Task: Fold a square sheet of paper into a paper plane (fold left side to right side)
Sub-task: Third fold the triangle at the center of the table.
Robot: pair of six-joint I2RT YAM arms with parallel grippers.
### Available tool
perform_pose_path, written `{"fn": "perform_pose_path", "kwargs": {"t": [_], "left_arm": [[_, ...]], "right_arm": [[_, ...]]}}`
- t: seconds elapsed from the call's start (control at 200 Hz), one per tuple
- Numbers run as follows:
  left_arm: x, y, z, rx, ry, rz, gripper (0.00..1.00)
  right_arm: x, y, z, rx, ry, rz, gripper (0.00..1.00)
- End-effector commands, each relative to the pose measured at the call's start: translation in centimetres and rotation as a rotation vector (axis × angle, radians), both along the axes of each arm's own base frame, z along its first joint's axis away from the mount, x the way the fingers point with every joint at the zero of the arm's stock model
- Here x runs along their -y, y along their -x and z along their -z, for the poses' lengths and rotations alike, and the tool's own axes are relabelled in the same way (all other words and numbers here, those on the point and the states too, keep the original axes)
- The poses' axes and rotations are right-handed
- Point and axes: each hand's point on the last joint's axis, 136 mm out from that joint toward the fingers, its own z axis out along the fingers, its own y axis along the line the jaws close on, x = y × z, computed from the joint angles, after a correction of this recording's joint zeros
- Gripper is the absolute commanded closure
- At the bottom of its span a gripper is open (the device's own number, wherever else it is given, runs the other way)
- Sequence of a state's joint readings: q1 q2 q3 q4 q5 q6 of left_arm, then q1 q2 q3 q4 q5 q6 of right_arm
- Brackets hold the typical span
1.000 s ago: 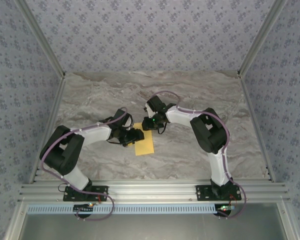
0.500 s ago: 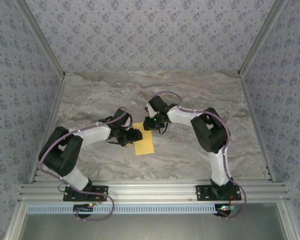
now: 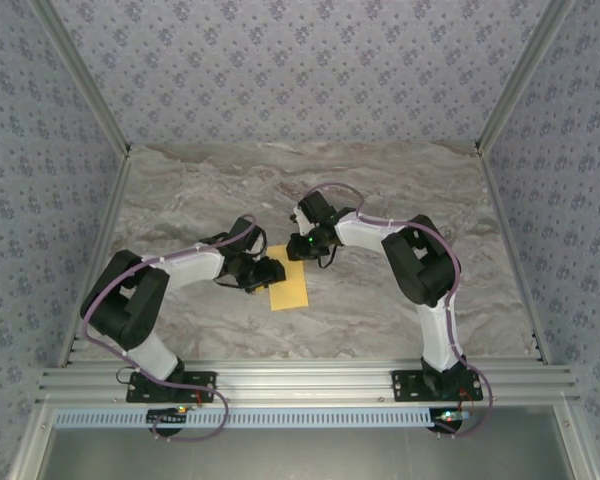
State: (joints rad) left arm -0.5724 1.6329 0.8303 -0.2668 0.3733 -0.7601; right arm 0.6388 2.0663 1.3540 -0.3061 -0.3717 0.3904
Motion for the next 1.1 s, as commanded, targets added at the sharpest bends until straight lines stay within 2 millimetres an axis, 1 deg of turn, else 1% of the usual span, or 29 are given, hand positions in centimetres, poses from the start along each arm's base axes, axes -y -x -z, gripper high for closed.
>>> {"fn": "perform_pose_path", "kwargs": {"t": [0.0, 0.165, 0.4, 0.565, 0.63, 0.72, 0.819, 0.894, 0.949, 0.964, 0.974, 0.994, 1.049, 1.094], "left_arm": [[1.0, -0.6, -1.2, 0.027, 0.031, 0.018, 0.5], [1.2, -0.8, -2.0, 0.046, 0.047, 0.01, 0.55], [0.9, -0.9, -2.7, 0.063, 0.042, 0.002, 0.57], [0.9, -0.9, -3.1, 0.064, 0.049, -0.002, 0.67], [0.9, -0.8, -3.1, 0.063, 0.05, -0.007, 0.71], [0.8, -0.7, -3.2, 0.062, 0.056, -0.014, 0.8], [1.0, -0.8, -3.2, 0.058, 0.074, -0.027, 0.89], [1.3, -0.9, -3.3, 0.057, 0.096, -0.044, 0.92], [1.4, -0.9, -3.5, 0.053, 0.111, -0.058, 0.93], [1.5, -0.9, -3.5, 0.054, 0.115, -0.06, 0.93], [1.5, -0.9, -3.5, 0.051, 0.118, -0.064, 0.94], [1.6, -1.0, -3.7, 0.053, 0.125, -0.07, 0.94], [1.8, -1.0, -3.9, 0.049, 0.147, -0.081, 0.94], [2.0, -1.1, -4.1, 0.044, 0.162, -0.091, 0.94]], "right_arm": [[1.6, 1.1, 1.6, -0.041, 0.066, 0.001, 0.83], [1.5, 1.0, 1.5, -0.039, 0.06, 0.001, 0.83], [1.6, 1.1, 1.5, -0.038, 0.062, 0.001, 0.83], [1.4, 0.8, 1.0, -0.015, 0.046, -0.006, 0.81], [1.3, 0.5, 0.3, 0.012, 0.032, -0.009, 0.79], [1.0, 0.0, -1.0, 0.058, 0.009, -0.024, 0.73], [0.6, -0.5, -3.2, 0.141, -0.025, -0.051, 0.65], [0.8, -0.7, -4.9, 0.221, -0.037, -0.066, 0.6], [1.2, -0.3, -6.2, 0.289, -0.029, -0.08, 0.55], [1.3, -0.4, -6.9, 0.315, -0.033, -0.083, 0.54], [1.7, 0.1, -6.3, 0.313, -0.021, -0.088, 0.53], [2.0, 0.5, -6.4, 0.331, -0.013, -0.097, 0.52], [2.7, 1.7, -7.1, 0.395, 0.001, -0.122, 0.48], [3.1, 3.1, -7.7, 0.457, 0.018, -0.157, 0.45]]}}
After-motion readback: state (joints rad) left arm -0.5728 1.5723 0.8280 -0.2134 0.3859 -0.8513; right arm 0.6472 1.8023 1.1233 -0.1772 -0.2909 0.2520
